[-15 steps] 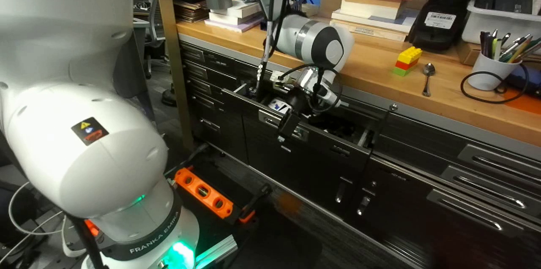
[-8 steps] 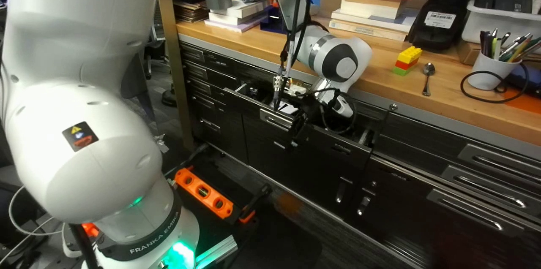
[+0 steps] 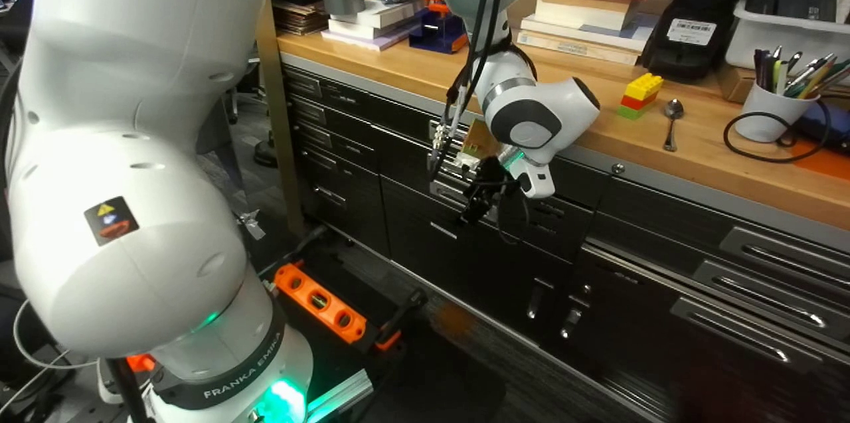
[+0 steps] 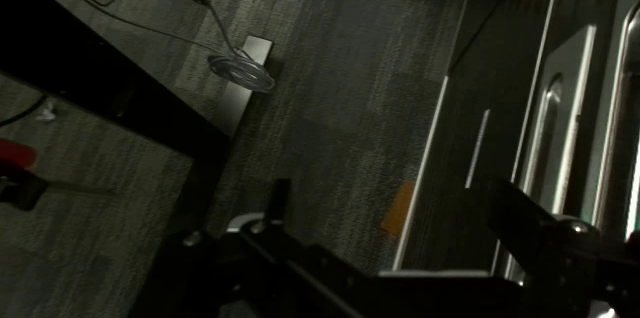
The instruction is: Put the black objects in the open drawer then close the drawer
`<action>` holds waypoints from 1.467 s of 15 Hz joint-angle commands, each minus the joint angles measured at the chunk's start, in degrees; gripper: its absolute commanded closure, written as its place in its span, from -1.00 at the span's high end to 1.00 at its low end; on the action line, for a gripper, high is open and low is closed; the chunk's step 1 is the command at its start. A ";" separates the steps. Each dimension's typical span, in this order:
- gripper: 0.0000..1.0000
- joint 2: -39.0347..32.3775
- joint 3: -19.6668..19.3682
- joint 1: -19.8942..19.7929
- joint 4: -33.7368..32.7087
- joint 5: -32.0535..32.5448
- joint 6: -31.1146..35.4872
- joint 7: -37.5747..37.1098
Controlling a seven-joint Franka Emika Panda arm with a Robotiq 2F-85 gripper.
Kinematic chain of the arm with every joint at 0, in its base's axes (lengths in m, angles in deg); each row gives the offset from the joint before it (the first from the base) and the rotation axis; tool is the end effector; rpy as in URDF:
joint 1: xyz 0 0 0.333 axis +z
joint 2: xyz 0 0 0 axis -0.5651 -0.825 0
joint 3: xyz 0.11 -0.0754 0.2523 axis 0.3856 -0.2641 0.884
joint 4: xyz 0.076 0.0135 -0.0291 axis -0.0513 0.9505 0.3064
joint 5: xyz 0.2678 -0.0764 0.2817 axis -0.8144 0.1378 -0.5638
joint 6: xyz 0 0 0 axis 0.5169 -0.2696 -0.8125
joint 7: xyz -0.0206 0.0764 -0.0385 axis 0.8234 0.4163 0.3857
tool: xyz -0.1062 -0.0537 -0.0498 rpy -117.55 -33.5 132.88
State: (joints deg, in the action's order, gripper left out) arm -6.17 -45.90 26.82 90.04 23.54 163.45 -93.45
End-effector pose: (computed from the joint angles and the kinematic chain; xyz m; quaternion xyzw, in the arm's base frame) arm 0.4819 -0.0887 0.0514 -0.7954 0.5461 0.2320 0.1237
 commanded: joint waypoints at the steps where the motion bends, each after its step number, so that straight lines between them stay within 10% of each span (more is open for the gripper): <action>1: 1.00 -1.91 2.88 -0.59 -1.72 -8.24 6.67 4.70; 8: 1.00 6.61 -0.07 2.72 8.34 -6.32 14.47 9.51; 16: 1.00 28.36 -6.25 8.11 23.39 23.70 15.98 5.24; 22: 1.00 45.57 -1.53 5.95 27.38 42.88 3.35 7.94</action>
State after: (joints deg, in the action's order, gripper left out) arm 29.38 -50.15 33.65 114.14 60.79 171.84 -87.33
